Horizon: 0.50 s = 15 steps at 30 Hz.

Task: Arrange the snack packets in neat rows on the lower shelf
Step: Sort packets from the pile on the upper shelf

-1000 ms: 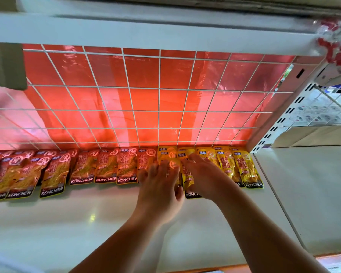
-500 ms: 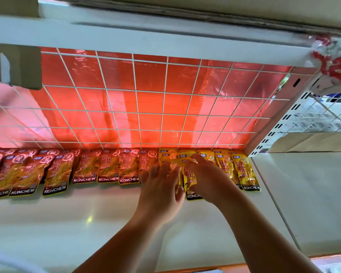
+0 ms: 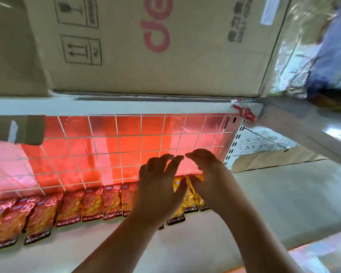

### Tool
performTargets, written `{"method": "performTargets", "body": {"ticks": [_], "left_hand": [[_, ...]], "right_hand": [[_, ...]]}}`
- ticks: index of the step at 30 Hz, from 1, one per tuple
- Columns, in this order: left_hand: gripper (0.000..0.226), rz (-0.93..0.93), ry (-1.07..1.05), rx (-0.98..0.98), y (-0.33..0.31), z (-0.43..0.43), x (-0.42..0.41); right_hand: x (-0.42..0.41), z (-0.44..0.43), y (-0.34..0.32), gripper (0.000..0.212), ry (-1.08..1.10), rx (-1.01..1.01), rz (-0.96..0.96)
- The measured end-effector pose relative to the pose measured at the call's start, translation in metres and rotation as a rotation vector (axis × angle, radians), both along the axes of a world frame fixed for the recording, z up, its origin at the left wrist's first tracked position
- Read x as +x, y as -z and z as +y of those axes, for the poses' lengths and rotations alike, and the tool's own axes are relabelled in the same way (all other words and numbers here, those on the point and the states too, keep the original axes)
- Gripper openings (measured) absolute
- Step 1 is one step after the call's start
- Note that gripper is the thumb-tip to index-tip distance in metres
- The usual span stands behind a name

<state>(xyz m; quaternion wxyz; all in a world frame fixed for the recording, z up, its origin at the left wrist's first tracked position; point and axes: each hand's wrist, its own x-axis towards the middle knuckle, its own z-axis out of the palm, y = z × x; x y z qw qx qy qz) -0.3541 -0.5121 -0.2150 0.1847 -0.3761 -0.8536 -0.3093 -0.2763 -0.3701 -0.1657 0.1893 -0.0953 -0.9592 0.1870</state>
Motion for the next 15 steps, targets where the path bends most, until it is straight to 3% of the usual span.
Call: {"method": "performTargets", "body": {"ticks": [6, 11, 15], "left_hand": [[0.053, 0.167, 0.266, 0.216, -0.111, 0.038, 0.031], [0.049, 0.293, 0.464, 0.277, -0.171, 0.079, 0.062], [0.051, 0.219, 0.545, 0.262, -0.188, 0.121, 0.084]], "right_hand": [[0.059, 0.006, -0.103, 0.054, 0.135, 0.058, 0.34], [0.114, 0.032, -0.165, 0.052, 0.213, 0.142, 0.452], [0.149, 0.079, -0.189, 0.049, 0.277, 0.163, 0.431]]}}
